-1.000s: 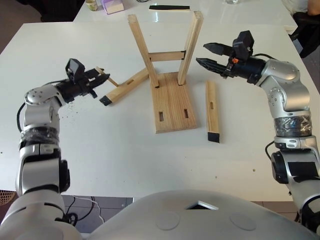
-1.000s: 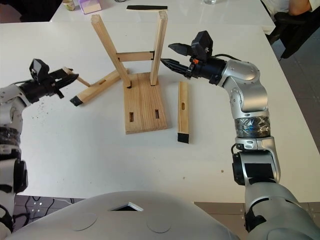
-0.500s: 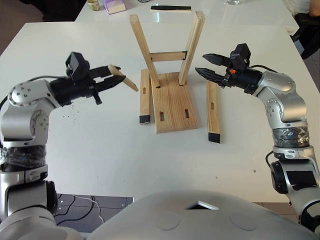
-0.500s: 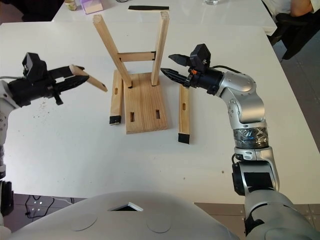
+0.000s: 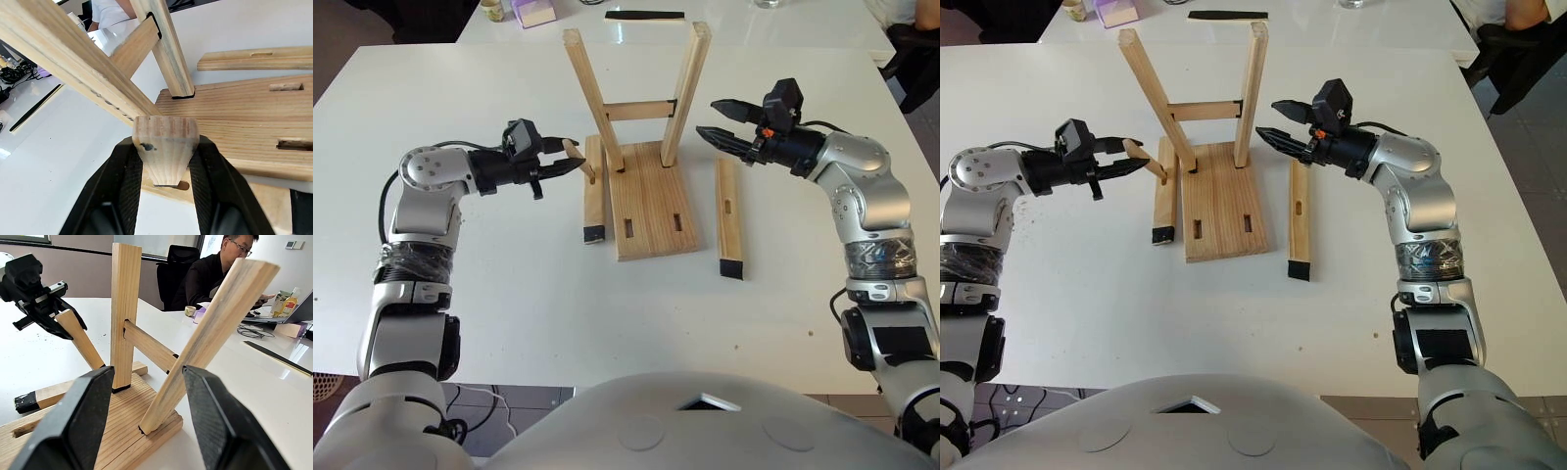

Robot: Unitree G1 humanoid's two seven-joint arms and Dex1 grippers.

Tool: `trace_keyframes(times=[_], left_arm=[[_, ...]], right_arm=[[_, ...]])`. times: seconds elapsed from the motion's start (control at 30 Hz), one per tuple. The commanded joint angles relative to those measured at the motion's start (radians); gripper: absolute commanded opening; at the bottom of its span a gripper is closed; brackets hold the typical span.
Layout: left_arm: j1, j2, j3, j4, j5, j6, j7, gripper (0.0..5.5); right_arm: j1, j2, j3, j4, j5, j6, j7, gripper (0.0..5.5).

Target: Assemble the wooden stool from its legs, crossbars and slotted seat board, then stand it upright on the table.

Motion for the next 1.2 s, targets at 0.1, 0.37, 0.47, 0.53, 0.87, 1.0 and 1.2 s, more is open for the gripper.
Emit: trace_keyframes(times=[0.1,0.37,0.47,0.53,0.87,1.0,1.2], left_arm=[[-0.034,-0.004,-0.001,0.059,0.017,-0.035,-0.017,1.31],[0.059,0.064,-0.028,-0.060,-0.004,0.034,-0.130,1.31],[0.069,0.092,-0.024,-0.106,-0.017,0.082,-0.150,1.31],[0.079,0.109,-0.031,-0.127,-0.027,0.118,-0.176,1.31],[0.042,0.113,-0.100,-0.025,-0.019,0.204,-0.279,1.31],[-0.024,0.079,-0.153,0.109,0.031,0.150,-0.293,1.31],[0.014,0.053,-0.226,0.180,0.077,0.068,-0.294,1.30]], right_arm=[[0.001,0.019,0.008,0.012,-0.013,-0.020,-0.006,2.55],[0.008,0.017,-0.002,0.003,-0.012,-0.012,-0.010,2.55],[0.028,0.021,-0.002,-0.017,-0.010,-0.007,-0.021,2.55],[0.044,0.024,-0.001,-0.032,-0.009,-0.004,-0.028,2.55],[0.078,0.045,0.013,-0.065,-0.006,0.011,-0.058,2.55],[0.079,0.061,0.022,-0.064,-0.009,0.015,-0.069,2.55],[0.086,0.070,0.025,-0.072,-0.004,0.026,-0.082,2.55]])
